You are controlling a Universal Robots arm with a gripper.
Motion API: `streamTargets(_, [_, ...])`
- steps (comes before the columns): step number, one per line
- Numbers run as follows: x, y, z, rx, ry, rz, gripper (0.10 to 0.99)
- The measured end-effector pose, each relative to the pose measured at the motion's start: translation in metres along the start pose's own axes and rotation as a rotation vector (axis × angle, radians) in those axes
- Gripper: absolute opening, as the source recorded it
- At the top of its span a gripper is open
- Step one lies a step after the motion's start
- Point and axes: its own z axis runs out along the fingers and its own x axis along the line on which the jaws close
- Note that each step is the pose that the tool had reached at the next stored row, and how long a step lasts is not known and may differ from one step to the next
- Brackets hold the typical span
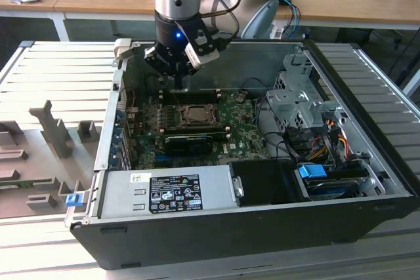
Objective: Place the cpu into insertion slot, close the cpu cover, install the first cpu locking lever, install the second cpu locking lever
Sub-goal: 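Install the first cpu locking lever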
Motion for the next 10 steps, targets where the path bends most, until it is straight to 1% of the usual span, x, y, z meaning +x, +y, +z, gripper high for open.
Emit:
streamTargets(1, [0.0021, 0.0000, 0.0005, -0.003, -0.0008, -0.002, 0.106])
streamTargets(10, [0.0102, -0.0002, 0.0028, -0.009, -0.0033, -0.012, 0.106])
